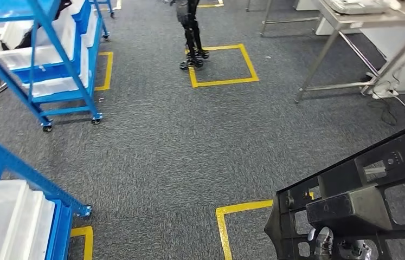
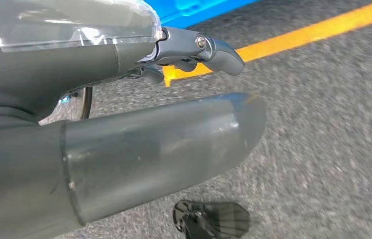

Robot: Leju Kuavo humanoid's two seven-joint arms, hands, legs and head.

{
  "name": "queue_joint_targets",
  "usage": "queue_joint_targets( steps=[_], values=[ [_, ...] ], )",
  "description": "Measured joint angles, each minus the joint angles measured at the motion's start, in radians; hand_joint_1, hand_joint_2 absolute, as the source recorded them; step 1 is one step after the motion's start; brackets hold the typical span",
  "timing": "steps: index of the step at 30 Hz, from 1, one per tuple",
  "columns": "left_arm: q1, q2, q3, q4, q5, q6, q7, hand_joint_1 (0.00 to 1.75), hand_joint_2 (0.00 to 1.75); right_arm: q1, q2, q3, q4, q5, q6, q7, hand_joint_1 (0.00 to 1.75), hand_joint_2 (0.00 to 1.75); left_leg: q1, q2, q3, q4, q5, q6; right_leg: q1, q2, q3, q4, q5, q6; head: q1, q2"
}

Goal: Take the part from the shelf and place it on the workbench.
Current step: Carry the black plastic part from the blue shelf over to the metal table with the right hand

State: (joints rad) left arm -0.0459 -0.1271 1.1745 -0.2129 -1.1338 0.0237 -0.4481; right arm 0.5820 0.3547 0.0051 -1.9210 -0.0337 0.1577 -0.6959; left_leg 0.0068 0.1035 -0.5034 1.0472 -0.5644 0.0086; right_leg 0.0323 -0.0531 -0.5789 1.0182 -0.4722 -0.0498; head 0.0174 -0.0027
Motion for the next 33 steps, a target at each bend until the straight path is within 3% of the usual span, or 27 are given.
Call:
queue_joint_targets(
  steps=[2, 4, 5, 6, 7, 9, 11, 13, 14, 16, 18, 19, 20, 21, 23, 24, 26, 27, 28, 29, 30, 31, 33],
  values=[
    [0.001, 0.001, 0.0, 0.0, 0.0, -0.001, 0.0, 0.0, 0.0, -0.004, 0.0, 0.001, 0.001, 0.0, 0.0, 0.0, 1.75, 1.75, 0.003, -0.074, -0.043, 0.096, -0.05, -0.006, -0.009, 0.027, 0.008, -0.011, 0.005, -0.003, 0.0, 0.0],
    [0.007, 0.002, 0.0, 0.0, 0.0, -0.001, 0.001, 0.0, 0.0, -0.006, 0.0, 0.002, 0.003, 0.0, 0.0, 0.001, 1.75, 1.75, 0.006, -0.098, -0.111, 0.22, -0.095, -0.014, -0.012, 0.061, 0.008, -0.008, 0.004, -0.005, -0.001, 0.0],
    [0.009, 0.004, 0.0, 0.0, 0.0, -0.001, 0.001, 0.0, 0.0, -0.005, 0.0, 0.002, 0.004, 0.001, 0.0, 0.001, 1.75, 1.75, 0.007, -0.099, -0.131, 0.246, -0.091, -0.018, -0.013, 0.08, 0.008, -0.005, 0.003, -0.003, -0.001, 0.0],
    [0.01, 0.005, 0.0, 0.0, 0.0, -0.001, 0.002, 0.0, 0.0, -0.005, 0.0, 0.002, 0.005, 0.001, 0.0, 0.001, 1.75, 1.75, 0.008, -0.1, -0.134, 0.235, -0.067, -0.021, -0.016, 0.098, 0.008, 0.001, 0.0, 0.0, -0.001, 0.0],
    [0.01, 0.005, 0.0, 0.0, 0.0, -0.001, 0.002, 0.0, 0.0, -0.005, 0.0, 0.002, 0.006, 0.001, 0.0, 0.001, 1.75, 1.75, 0.01, -0.106, -0.117, 0.184, -0.025, -0.025, -0.02, 0.114, 0.008, 0.009, -0.005, 0.005, -0.001, 0.0],
    [0.009, 0.006, 0.0, 0.0, 0.0, -0.002, 0.001, 0.0, 0.0, -0.005, 0.0, 0.002, 0.006, 0.001, 0.0, 0.001, 1.75, 1.75, 0.014, -0.143, -0.068, 0.063, 0.033, -0.031, -0.026, 0.142, 0.004, 0.031, -0.018, 0.018, -0.001, 0.0],
    [0.007, 0.005, 0.0, 0.0, 0.0, -0.003, 0.002, 0.0, 0.0, -0.005, 0.0, 0.002, 0.006, 0.002, 0.0, 0.001, 1.75, 1.75, 0.014, -0.171, -0.046, 0.012, 0.037, -0.023, -0.028, 0.163, -0.005, 0.047, -0.026, 0.029, -0.003, 0.0],
    [0.005, 0.005, 0.0, 0.0, 0.0, -0.003, 0.002, 0.0, 0.0, -0.004, 0.0, 0.002, 0.006, 0.003, 0.0, 0.001, 1.75, 1.75, 0.012, -0.16, -0.044, 0.009, 0.036, -0.005, -0.028, 0.183, -0.013, 0.049, -0.025, 0.037, -0.004, 0.0],
    [0.004, 0.005, 0.0, 0.0, 0.0, -0.004, 0.002, 0.0, 0.0, -0.003, 0.0, 0.002, 0.006, 0.005, 0.0, 0.001, 1.75, 1.75, 0.013, -0.148, -0.043, 0.007, 0.038, 0.002, -0.028, 0.183, -0.015, 0.052, -0.025, 0.04, -0.003, 0.0],
    [0.003, 0.004, 0.0, 0.0, 0.0, -0.005, 0.002, 0.0, 0.0, -0.003, 0.0, 0.001, 0.006, 0.008, -0.002, 0.0, 1.75, 1.75, 0.017, -0.125, -0.04, 0.002, 0.041, 0.014, -0.026, 0.14, -0.037, 0.095, -0.051, 0.049, -0.002, 0.0],
    [0.006, 0.005, 0.0, 0.0, 0.0, -0.006, 0.001, 0.0, 0.0, -0.006, 0.0, 0.001, 0.006, 0.012, -0.003, 0.0, 1.75, 1.75, 0.015, -0.101, -0.04, 0.001, 0.039, 0.019, -0.028, 0.079, -0.096, 0.206, -0.108, 0.059, 0.0, 0.0],
    [0.008, 0.005, 0.0, 0.0, 0.0, -0.006, 0.001, 0.0, 0.0, -0.007, 0.0, 0.001, 0.007, 0.013, -0.003, 0.001, 1.75, 1.75, 0.013, -0.086, -0.039, 0.001, 0.037, 0.02, -0.031, 0.065, -0.129, 0.266, -0.13, 0.062, 0.0, 0.0],
    [0.009, 0.005, 0.0, 0.0, 0.0, -0.006, 0.001, 0.0, 0.0, -0.007, 0.0, 0.001, 0.008, 0.014, -0.003, 0.001, 1.75, 1.75, 0.012, -0.072, -0.038, 0.001, 0.034, 0.02, -0.033, 0.059, -0.153, 0.305, -0.137, 0.063, 0.0, 0.0],
    [0.01, 0.005, 0.0, 0.0, 0.0, -0.007, 0.001, 0.0, 0.0, -0.007, 0.0, 0.001, 0.01, 0.014, -0.003, 0.001, 1.75, 1.75, 0.011, -0.058, -0.035, 0.001, 0.031, 0.02, -0.034, 0.056, -0.158, 0.308, -0.123, 0.062, 0.0, 0.0],
    [0.008, 0.005, 0.0, 0.0, 0.0, -0.007, 0.001, 0.0, 0.0, -0.006, 0.0, 0.001, 0.012, 0.015, -0.003, 0.001, 1.75, 1.75, 0.01, -0.032, -0.023, 0.0, 0.022, 0.017, -0.032, 0.04, -0.11, 0.206, -0.053, 0.053, 0.0, 0.0],
    [0.007, 0.005, 0.0, 0.0, 0.0, -0.008, 0.001, 0.0, 0.0, -0.007, 0.0, 0.001, 0.013, 0.015, -0.003, 0.001, 1.75, 1.75, 0.01, -0.02, -0.016, -0.002, 0.017, 0.016, -0.025, 0.013, -0.076, 0.14, -0.027, 0.044, 0.0, 0.0],
    [0.006, 0.003, 0.0, 0.0, 0.0, -0.008, 0.001, 0.0, 0.0, -0.008, 0.0, 0.001, 0.013, 0.015, -0.003, 0.001, 1.75, 1.75, 0.007, 0.001, -0.005, -0.008, 0.01, 0.009, -0.008, -0.034, -0.033, 0.057, -0.007, 0.027, 0.0, 0.0],
    [0.006, 0.003, 0.0, 0.0, 0.0, -0.008, 0.001, 0.0, 0.0, -0.008, 0.0, 0.001, 0.013, 0.015, -0.003, 0.001, 1.75, 1.75, 0.006, 0.013, 0.001, -0.012, 0.008, 0.005, -0.002, -0.042, -0.03, 0.049, -0.013, 0.022, 0.0, 0.0],
    [0.004, 0.002, 0.001, 0.0, -0.001, -0.008, 0.001, 0.0, 0.0, -0.007, 0.0, 0.001, 0.013, 0.015, -0.003, 0.0, 1.75, 1.75, 0.005, 0.027, 0.009, -0.016, 0.006, 0.0, 0.001, -0.03, -0.029, 0.043, -0.011, 0.019, 0.0, 0.0],
    [0.002, 0.002, 0.001, 0.0, -0.001, -0.008, 0.001, 0.0, 0.0, -0.005, 0.0, 0.001, 0.013, 0.015, -0.003, 0.0, 1.75, 1.75, 0.005, 0.03, 0.017, -0.018, 0.002, -0.005, -0.003, -0.015, -0.024, 0.035, -0.008, 0.017, 0.0, 0.0],
    [0.0, 0.003, 0.001, 0.0, -0.001, -0.008, 0.001, 0.0, 0.0, -0.004, 0.0, 0.001, 0.013, 0.016, -0.003, 0.0, 1.75, 1.75, 0.005, 0.014, 0.02, -0.011, -0.007, -0.009, -0.009, -0.001, -0.017, 0.025, -0.005, 0.013, 0.0, 0.0],
    [-0.002, 0.002, 0.001, 0.0, -0.002, -0.009, 0.001, 0.0, 0.0, -0.005, 0.0, 0.002, 0.013, 0.016, -0.003, 0.0, 1.75, 1.75, 0.006, -0.015, 0.013, 0.012, -0.023, -0.012, -0.015, 0.012, -0.009, 0.015, -0.003, 0.01, 0.0, 0.0],
    [-0.001, 0.002, 0.0, 0.0, -0.002, -0.009, 0.0, 0.0, 0.0, -0.008, 0.0, 0.003, 0.013, 0.016, -0.003, 0.0, 1.75, 1.75, 0.007, -0.08, -0.041, 0.121, -0.075, -0.015, -0.021, 0.038, 0.001, 0.005, -0.001, 0.004, -0.001, 0.0]
  ],
)
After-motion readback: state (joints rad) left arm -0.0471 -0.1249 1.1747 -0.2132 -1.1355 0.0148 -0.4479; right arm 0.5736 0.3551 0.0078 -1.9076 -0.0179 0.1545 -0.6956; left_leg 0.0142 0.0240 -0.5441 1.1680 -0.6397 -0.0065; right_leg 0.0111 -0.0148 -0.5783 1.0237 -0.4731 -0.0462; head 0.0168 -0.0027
